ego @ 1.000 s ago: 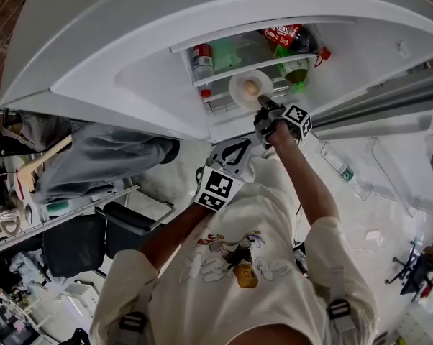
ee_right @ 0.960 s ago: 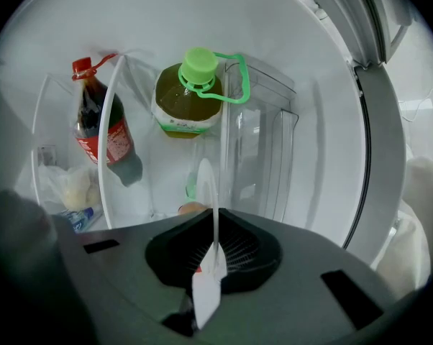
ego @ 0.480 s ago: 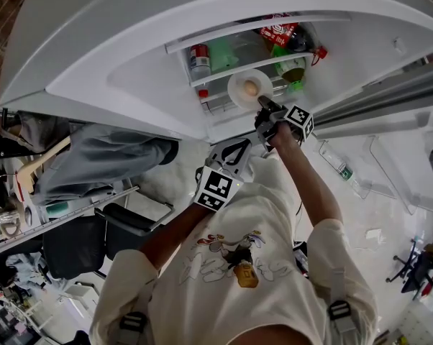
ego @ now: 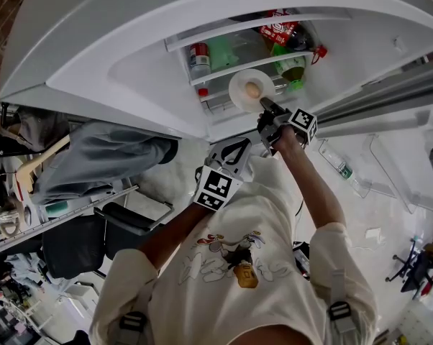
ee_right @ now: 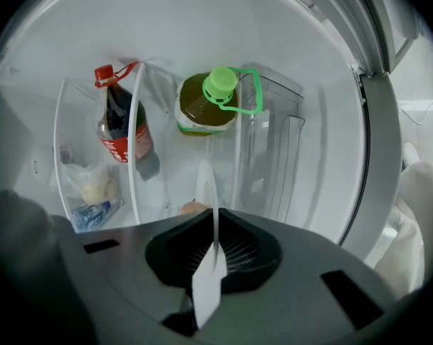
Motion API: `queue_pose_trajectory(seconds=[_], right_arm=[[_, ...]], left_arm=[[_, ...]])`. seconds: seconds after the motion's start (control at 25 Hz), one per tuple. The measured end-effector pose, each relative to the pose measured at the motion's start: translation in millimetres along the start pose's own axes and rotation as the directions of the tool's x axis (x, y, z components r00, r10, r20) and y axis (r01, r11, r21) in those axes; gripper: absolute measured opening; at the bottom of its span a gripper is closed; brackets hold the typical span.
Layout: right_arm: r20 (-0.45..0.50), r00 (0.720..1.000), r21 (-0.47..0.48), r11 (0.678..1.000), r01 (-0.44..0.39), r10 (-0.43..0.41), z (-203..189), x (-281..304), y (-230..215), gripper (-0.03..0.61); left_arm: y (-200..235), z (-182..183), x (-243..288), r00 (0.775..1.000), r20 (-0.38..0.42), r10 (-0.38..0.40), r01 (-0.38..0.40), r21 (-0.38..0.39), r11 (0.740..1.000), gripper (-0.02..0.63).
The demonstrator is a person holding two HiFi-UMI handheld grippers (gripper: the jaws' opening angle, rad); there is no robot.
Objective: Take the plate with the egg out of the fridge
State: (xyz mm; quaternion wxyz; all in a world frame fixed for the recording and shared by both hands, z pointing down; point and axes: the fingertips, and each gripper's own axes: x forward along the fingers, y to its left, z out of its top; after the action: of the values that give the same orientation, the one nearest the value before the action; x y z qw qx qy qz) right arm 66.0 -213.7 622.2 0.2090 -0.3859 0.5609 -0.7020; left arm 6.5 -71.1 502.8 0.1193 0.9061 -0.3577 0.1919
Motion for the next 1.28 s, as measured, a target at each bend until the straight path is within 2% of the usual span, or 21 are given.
queue_pose_trajectory(seconds=[1.28], right_arm=[[-0.056, 0.996, -0.034, 0.997, -0.070, 0.068, -21, -35, 46, 0.025]], left_arm=[[-3, 1, -1, 1.000, 0.007, -0.004, 0.004, 0.000, 1.000, 0.009]])
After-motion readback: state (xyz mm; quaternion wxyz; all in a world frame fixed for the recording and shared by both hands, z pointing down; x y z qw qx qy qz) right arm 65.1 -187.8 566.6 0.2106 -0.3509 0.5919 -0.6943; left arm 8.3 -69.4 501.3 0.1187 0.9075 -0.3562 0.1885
